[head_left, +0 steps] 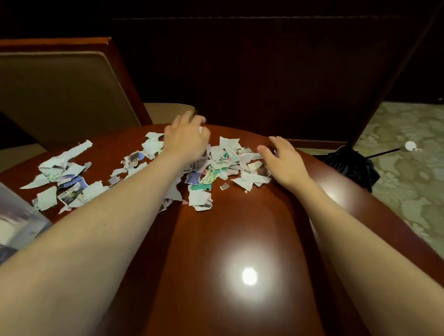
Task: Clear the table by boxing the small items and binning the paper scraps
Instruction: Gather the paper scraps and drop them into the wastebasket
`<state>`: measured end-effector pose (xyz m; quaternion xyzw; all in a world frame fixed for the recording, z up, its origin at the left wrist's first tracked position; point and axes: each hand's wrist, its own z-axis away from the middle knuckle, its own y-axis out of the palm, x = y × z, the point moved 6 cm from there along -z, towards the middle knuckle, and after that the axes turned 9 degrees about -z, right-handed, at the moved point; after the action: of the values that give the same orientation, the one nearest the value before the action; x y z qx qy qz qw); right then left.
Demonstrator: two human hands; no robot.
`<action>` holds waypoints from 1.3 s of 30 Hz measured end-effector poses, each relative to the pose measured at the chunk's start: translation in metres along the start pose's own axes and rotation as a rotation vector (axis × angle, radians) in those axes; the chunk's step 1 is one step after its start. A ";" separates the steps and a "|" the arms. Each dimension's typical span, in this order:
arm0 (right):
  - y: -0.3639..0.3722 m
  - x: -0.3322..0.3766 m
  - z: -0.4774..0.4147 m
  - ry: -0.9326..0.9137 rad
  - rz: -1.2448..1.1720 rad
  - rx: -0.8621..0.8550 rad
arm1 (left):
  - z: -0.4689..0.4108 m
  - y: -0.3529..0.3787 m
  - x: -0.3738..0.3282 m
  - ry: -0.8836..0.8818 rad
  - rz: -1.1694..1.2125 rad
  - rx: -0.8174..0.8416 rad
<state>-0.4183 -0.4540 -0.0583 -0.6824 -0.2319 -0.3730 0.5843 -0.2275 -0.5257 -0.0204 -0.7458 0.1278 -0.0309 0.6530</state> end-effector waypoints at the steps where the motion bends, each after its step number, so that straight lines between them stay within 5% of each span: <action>1: 0.005 0.003 -0.005 -0.011 -0.010 0.011 | -0.006 0.003 0.010 -0.021 -0.021 -0.003; 5: 0.027 0.012 -0.020 -0.077 0.031 0.044 | -0.016 0.025 0.040 -0.101 -0.030 0.086; 21: 0.066 0.041 -0.004 -0.307 0.186 0.201 | 0.036 0.042 0.020 0.246 0.140 0.102; 28: 0.061 0.058 0.039 -0.282 -0.043 0.223 | 0.082 0.031 0.024 0.175 0.388 0.148; 33: 0.064 0.060 0.069 -0.220 -0.263 0.392 | 0.115 0.026 0.029 0.106 0.596 0.195; 36: 0.039 0.061 0.062 -0.203 -0.448 0.144 | 0.126 0.020 0.028 0.129 0.632 0.243; 39: 0.009 0.052 0.039 -0.210 -0.249 -0.216 | 0.125 0.005 0.026 0.133 0.680 0.205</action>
<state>-0.3706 -0.4244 -0.0249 -0.7425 -0.3327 -0.3920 0.4294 -0.1767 -0.4110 -0.0463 -0.5878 0.4071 0.1268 0.6875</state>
